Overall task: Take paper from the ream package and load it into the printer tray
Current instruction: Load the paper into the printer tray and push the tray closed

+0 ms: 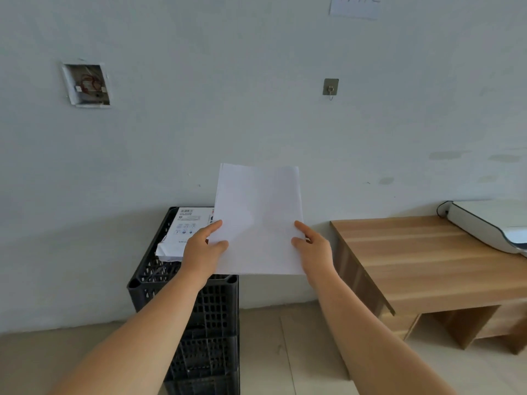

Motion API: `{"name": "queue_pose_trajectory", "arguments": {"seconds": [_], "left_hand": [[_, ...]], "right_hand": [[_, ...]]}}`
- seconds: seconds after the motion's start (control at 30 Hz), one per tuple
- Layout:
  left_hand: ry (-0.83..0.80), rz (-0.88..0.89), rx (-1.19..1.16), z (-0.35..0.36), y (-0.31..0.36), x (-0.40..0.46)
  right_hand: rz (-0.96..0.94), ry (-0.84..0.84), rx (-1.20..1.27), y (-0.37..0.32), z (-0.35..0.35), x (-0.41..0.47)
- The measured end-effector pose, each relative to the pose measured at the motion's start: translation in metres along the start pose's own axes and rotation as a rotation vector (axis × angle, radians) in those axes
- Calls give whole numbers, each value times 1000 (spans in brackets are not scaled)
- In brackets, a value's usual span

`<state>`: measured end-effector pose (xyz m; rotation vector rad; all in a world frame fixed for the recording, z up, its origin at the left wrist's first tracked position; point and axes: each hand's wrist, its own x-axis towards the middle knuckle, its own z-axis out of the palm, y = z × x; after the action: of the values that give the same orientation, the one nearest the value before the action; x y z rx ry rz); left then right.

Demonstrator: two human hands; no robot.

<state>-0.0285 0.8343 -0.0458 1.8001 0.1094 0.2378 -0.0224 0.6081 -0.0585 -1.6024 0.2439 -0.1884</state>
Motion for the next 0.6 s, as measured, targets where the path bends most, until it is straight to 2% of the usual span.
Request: {"name": "queue_pose_trajectory", "arguments": {"seconds": [0.2,0.6], "left_hand": [[-35,23,3,67,14,14],[-259,99,-32,227,48,66]], "right_hand": [[8,58,2,1,-56,28],[-17,275,88,-8,-183,102]]}}
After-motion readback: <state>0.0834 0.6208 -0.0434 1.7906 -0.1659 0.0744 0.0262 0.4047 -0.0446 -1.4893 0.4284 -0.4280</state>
